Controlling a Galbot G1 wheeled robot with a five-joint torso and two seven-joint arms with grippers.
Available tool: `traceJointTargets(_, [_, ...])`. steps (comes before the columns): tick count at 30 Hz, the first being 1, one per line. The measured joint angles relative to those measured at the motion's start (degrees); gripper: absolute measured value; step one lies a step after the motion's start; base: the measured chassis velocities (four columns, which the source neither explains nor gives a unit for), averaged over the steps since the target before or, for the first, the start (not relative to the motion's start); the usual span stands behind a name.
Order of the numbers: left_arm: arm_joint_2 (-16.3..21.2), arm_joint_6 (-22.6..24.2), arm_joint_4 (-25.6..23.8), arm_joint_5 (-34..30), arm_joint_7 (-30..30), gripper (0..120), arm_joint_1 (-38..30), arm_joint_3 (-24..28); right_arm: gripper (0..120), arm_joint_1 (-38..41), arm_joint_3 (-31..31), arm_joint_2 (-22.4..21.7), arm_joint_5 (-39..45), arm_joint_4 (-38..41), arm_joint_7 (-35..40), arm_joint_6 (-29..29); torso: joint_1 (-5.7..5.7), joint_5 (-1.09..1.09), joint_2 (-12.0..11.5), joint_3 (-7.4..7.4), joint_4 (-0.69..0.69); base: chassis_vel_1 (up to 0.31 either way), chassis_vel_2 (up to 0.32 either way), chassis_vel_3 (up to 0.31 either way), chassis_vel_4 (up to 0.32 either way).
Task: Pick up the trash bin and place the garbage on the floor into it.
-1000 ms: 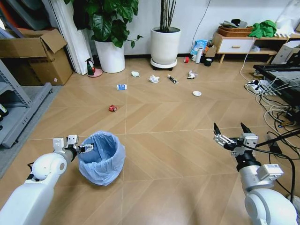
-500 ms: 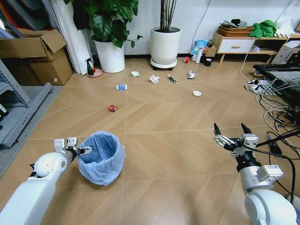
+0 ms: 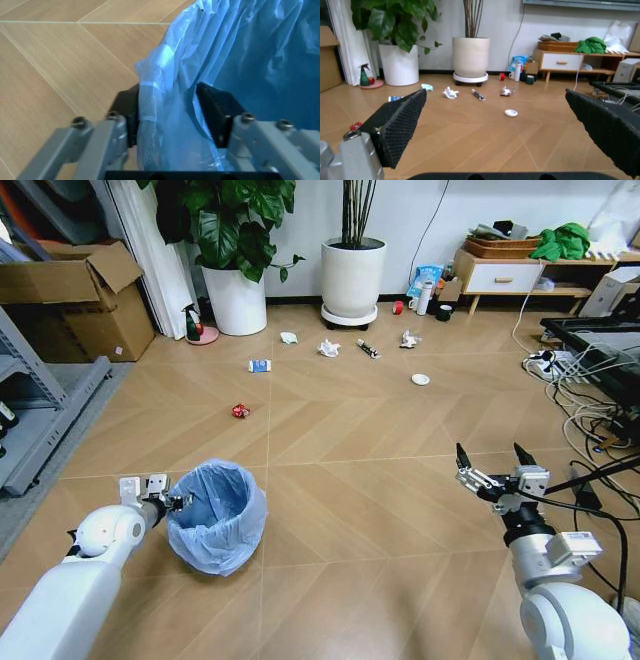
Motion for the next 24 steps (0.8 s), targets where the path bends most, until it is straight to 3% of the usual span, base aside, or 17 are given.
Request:
traceJointTargets(11, [-0.2,-0.6,-0.5,-0.5,0.4,0,0.5,-0.1,100,0.0,-0.1,0.1,0.7,0.3,0.5,-1.3,0.0,0.0,0.0,0.0,0.0,0.0,0.0,0.0,0.0])
traceJointTargets(17, [-0.2,-0.6,-2.4,-2.0,0.0,0,2.0,-1.2,100,0.2,-0.1,0.0,1.7,1.0,1.1,-2.9,0.0,0.0,0.0,0.0,0.0,0.0,0.0,0.0,0.0])
traceJointTargets(24, [-1.1,-1.6,-9.3,-8.6,-5.8,0,5.3,-3.9,100,0.7,0.5,-0.4,3.7,1.8,2.2,-4.7,0.0,-0.02,0.0,0.0,0.0,0.0,0.0,0.0,0.0])
